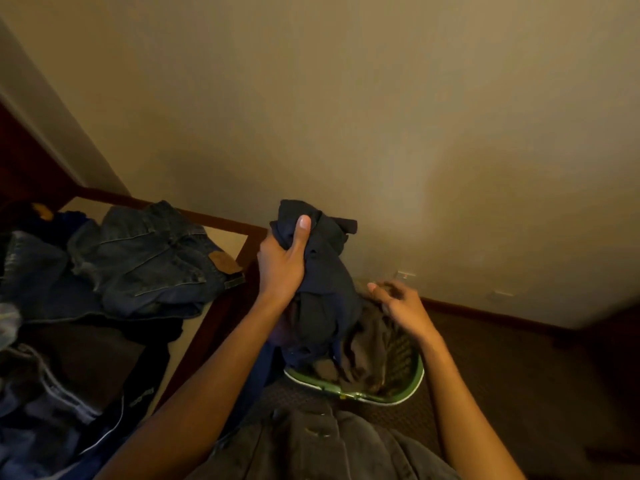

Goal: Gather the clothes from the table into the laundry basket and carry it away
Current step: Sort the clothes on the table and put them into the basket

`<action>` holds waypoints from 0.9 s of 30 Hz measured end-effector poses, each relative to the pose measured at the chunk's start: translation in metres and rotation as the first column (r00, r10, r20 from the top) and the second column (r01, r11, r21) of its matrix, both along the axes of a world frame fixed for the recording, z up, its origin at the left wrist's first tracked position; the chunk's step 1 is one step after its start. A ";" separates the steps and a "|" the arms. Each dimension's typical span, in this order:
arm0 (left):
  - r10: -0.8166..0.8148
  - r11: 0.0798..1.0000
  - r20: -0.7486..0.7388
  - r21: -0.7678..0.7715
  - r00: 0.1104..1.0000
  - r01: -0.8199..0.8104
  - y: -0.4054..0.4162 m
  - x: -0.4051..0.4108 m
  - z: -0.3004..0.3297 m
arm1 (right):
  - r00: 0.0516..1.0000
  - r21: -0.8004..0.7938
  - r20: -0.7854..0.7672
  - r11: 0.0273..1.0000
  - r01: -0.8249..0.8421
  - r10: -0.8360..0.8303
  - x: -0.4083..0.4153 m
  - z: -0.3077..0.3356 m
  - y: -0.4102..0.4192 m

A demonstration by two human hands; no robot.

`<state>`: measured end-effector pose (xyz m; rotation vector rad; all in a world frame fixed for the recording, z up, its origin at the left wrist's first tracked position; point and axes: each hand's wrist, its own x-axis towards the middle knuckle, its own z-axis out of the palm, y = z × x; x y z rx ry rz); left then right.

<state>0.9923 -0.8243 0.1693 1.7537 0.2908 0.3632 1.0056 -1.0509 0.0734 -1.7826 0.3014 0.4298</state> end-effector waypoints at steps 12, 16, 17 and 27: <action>-0.059 0.979 0.043 -0.194 0.997 0.066 -0.043 0.056 0.054 | 0.980 0.503 -0.174 0.846 0.176 -0.100 -0.033 -0.044 0.059; -0.095 0.978 0.020 -0.184 0.995 0.098 -0.043 0.063 0.045 | 0.937 0.497 -0.241 0.797 0.343 -0.253 -0.020 -0.052 0.034; -0.157 0.971 -0.015 -0.182 0.988 0.151 -0.042 0.064 0.032 | 0.921 0.507 -0.234 0.769 0.389 -0.312 -0.017 -0.056 0.029; -0.425 0.873 -0.632 -0.096 0.648 0.478 0.007 -0.013 -0.146 | 0.890 0.154 -0.146 0.878 0.453 -0.433 -0.053 -0.099 0.001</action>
